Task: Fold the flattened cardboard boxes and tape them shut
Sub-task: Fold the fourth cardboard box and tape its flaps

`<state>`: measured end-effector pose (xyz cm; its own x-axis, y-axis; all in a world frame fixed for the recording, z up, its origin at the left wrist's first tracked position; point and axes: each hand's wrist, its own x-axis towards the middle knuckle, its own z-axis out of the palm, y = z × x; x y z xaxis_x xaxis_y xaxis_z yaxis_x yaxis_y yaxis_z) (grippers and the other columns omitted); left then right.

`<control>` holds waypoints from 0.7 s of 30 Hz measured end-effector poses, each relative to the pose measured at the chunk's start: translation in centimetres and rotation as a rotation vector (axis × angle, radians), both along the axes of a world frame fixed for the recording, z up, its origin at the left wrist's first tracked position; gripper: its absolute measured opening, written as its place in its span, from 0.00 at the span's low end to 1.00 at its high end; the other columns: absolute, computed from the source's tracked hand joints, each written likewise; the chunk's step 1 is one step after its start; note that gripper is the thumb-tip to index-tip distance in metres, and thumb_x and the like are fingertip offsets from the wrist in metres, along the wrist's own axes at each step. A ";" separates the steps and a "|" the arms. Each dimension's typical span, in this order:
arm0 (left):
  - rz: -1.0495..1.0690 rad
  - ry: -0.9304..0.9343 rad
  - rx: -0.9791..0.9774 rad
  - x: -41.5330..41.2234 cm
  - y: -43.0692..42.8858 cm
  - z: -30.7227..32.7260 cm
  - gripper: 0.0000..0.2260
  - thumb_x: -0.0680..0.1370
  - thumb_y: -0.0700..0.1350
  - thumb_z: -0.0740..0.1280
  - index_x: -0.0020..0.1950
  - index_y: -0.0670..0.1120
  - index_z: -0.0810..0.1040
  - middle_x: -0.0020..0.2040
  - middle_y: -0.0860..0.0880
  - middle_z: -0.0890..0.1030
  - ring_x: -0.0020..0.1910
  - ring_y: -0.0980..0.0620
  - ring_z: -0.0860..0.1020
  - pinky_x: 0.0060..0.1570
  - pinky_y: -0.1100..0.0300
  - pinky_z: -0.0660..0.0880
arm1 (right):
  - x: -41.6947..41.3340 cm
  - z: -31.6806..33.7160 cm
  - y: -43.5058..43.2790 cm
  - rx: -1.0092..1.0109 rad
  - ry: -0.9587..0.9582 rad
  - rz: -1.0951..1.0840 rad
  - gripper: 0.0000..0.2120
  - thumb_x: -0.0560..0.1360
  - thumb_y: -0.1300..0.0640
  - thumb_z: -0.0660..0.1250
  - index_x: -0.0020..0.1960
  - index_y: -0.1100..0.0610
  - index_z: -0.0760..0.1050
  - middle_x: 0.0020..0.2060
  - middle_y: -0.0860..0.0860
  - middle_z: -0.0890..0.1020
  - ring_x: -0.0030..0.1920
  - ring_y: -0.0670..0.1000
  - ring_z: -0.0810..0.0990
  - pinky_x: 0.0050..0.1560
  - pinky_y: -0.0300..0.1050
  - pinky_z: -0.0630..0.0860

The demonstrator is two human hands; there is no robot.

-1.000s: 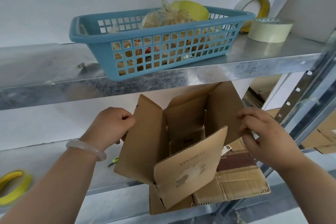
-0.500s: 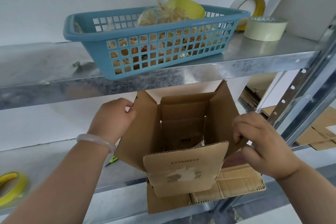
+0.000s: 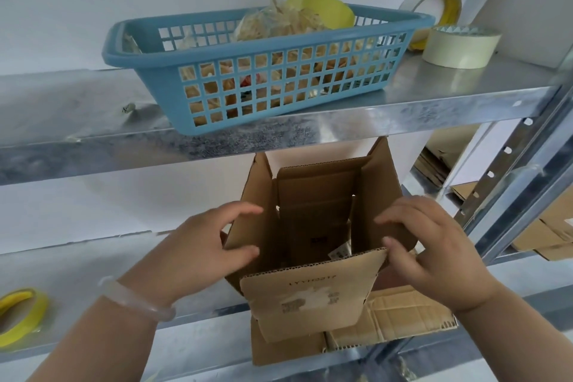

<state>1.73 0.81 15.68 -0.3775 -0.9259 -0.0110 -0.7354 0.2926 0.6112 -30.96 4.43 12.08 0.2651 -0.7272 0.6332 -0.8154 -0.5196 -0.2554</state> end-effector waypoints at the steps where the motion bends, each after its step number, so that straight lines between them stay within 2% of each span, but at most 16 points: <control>1: 0.021 0.016 -0.017 0.1 0.0 -0.3 0.21 0.75 0.56 0.69 0.56 0.80 0.63 0.53 0.74 0.68 0.43 0.63 0.77 0.34 0.68 0.74 | -0.2 0.0 -0.2 0.024 -0.073 0.022 0.15 0.76 0.50 0.60 0.55 0.55 0.79 0.50 0.48 0.79 0.53 0.45 0.75 0.55 0.39 0.72; 4: 0.021 0.006 -0.054 0.7 -0.2 -0.5 0.25 0.78 0.45 0.65 0.57 0.78 0.65 0.53 0.68 0.76 0.42 0.60 0.80 0.41 0.61 0.79 | -0.6 0.2 -1.1 0.095 -0.411 0.010 0.16 0.79 0.50 0.53 0.61 0.47 0.76 0.53 0.43 0.79 0.55 0.43 0.77 0.56 0.32 0.72; 6: -0.036 -0.034 -0.046 1.4 -0.6 -0.4 0.27 0.79 0.43 0.64 0.60 0.78 0.65 0.55 0.70 0.74 0.43 0.60 0.81 0.42 0.62 0.79 | -1.0 0.5 -2.2 0.178 -0.729 -0.076 0.15 0.79 0.48 0.53 0.59 0.39 0.76 0.52 0.40 0.79 0.51 0.45 0.80 0.51 0.37 0.78; 8: -0.101 -0.054 -0.055 2.0 -1.6 -0.2 0.30 0.78 0.40 0.64 0.61 0.78 0.65 0.57 0.75 0.70 0.44 0.62 0.80 0.41 0.66 0.77 | -2.1 0.6 -3.6 0.259 -0.917 -0.163 0.14 0.80 0.48 0.57 0.60 0.35 0.75 0.57 0.39 0.79 0.52 0.45 0.81 0.55 0.49 0.80; 9: -0.119 -0.032 -0.063 2.1 -2.2 -0.1 0.30 0.78 0.39 0.64 0.60 0.78 0.66 0.58 0.75 0.69 0.46 0.65 0.79 0.41 0.70 0.75 | -2.8 0.6 -4.2 0.337 -0.950 -0.178 0.14 0.79 0.46 0.58 0.62 0.32 0.73 0.62 0.39 0.77 0.57 0.45 0.80 0.60 0.52 0.78; 11: -0.118 0.038 -0.073 2.3 -3.4 0.1 0.28 0.79 0.38 0.66 0.58 0.76 0.70 0.59 0.74 0.70 0.54 0.69 0.75 0.50 0.74 0.70 | -3.7 0.4 -5.1 0.526 -0.935 -0.159 0.18 0.77 0.38 0.61 0.66 0.27 0.67 0.69 0.38 0.71 0.66 0.46 0.74 0.67 0.50 0.70; 12: -0.106 0.055 -0.093 2.3 -4.0 0.1 0.27 0.79 0.39 0.66 0.57 0.75 0.71 0.59 0.72 0.72 0.57 0.68 0.74 0.55 0.72 0.69 | -3.9 0.2 -5.4 0.573 -0.912 -0.158 0.21 0.75 0.34 0.62 0.67 0.25 0.64 0.70 0.35 0.69 0.68 0.45 0.71 0.67 0.48 0.68; 14: -0.094 0.034 -0.170 2.5 -5.0 -0.2 0.25 0.79 0.38 0.66 0.56 0.71 0.73 0.58 0.67 0.75 0.58 0.65 0.74 0.57 0.69 0.69 | -3.9 -0.2 -5.9 0.543 -0.911 -0.183 0.25 0.72 0.33 0.64 0.67 0.24 0.62 0.69 0.32 0.69 0.67 0.42 0.70 0.63 0.45 0.66; 16: -0.116 0.018 -0.204 2.9 -5.7 -0.3 0.24 0.78 0.36 0.66 0.54 0.69 0.76 0.56 0.65 0.77 0.57 0.64 0.75 0.57 0.67 0.70 | -4.1 -0.6 -6.6 0.459 -1.001 -0.231 0.28 0.72 0.39 0.65 0.70 0.27 0.61 0.70 0.35 0.69 0.68 0.43 0.70 0.65 0.45 0.65; 18: -0.137 0.027 -0.200 3.4 -6.3 -0.3 0.25 0.78 0.34 0.66 0.52 0.68 0.77 0.55 0.66 0.78 0.55 0.66 0.76 0.55 0.71 0.69 | -4.7 -0.9 -7.5 0.459 -1.083 -0.244 0.34 0.74 0.49 0.65 0.76 0.35 0.56 0.70 0.38 0.69 0.69 0.44 0.69 0.65 0.44 0.66; 19: -0.137 0.038 -0.188 3.6 -6.7 -0.3 0.25 0.78 0.34 0.66 0.51 0.68 0.78 0.54 0.67 0.79 0.55 0.66 0.76 0.54 0.74 0.68 | -4.9 -1.1 -7.9 0.489 -1.102 -0.241 0.35 0.76 0.55 0.65 0.78 0.39 0.55 0.70 0.40 0.71 0.67 0.44 0.71 0.62 0.40 0.67; 21: -0.117 0.057 -0.166 3.9 -7.1 -0.3 0.24 0.77 0.35 0.68 0.50 0.68 0.79 0.52 0.69 0.79 0.54 0.67 0.76 0.52 0.77 0.67 | -5.2 -1.3 -8.5 0.543 -1.079 -0.237 0.31 0.77 0.62 0.65 0.76 0.45 0.61 0.64 0.43 0.77 0.62 0.44 0.76 0.58 0.38 0.71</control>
<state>5.66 -6.32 15.33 -0.4779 -0.8633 0.1624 -0.6564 0.4738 0.5871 -36.12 -4.03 10.74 -0.3806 -0.9236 0.0465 -0.1128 -0.0035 -0.9936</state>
